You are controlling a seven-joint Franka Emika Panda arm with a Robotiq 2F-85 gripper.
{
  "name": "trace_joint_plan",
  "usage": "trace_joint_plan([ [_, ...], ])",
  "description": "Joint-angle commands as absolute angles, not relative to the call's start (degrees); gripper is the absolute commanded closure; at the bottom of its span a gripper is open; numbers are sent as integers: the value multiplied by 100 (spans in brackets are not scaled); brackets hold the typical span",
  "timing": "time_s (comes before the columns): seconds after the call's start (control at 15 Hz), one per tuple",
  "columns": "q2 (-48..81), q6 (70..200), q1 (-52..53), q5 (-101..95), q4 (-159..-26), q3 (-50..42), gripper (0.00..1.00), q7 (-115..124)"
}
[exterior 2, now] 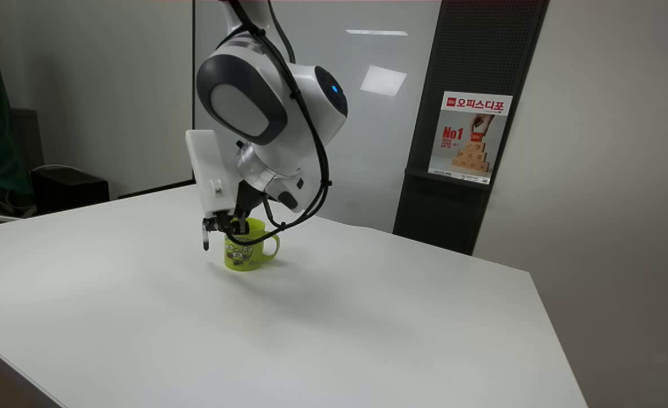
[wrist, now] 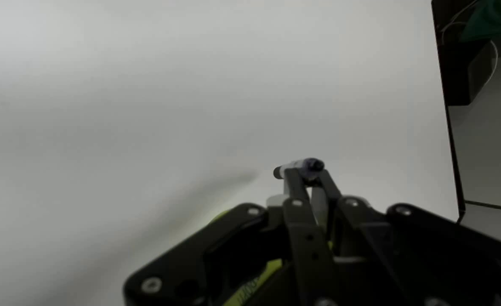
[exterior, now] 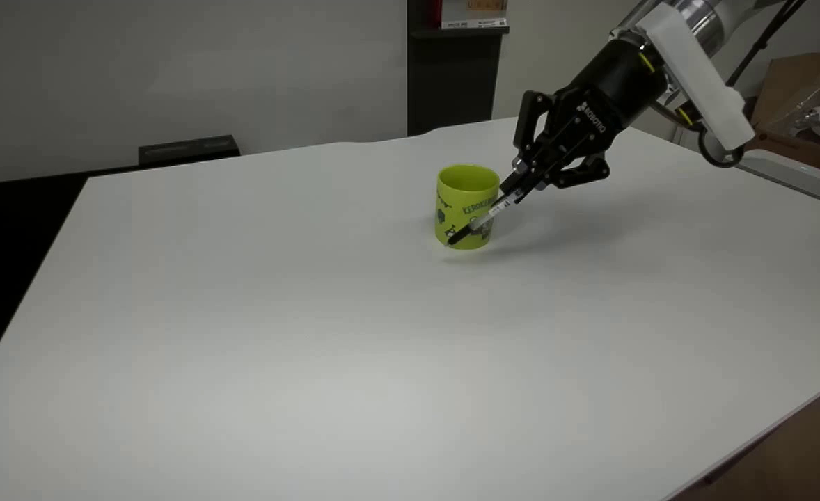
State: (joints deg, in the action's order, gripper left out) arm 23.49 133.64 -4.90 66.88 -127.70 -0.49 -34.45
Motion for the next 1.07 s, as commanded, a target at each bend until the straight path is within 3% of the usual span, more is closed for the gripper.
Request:
trace_joint_plan([
  [0.0, 2345, 13797, -515, 7249, -12981, 19, 97, -3939],
  [0.8, 2542, 13825, -482, 7881, -13055, -28, 97, -4849],
  [0.87, 2559, 13788, -488, 7885, -13052, -30, 64, -4902],
  [1.0, 2582, 13766, -483, 7901, -13052, -40, 59, -4957],
])
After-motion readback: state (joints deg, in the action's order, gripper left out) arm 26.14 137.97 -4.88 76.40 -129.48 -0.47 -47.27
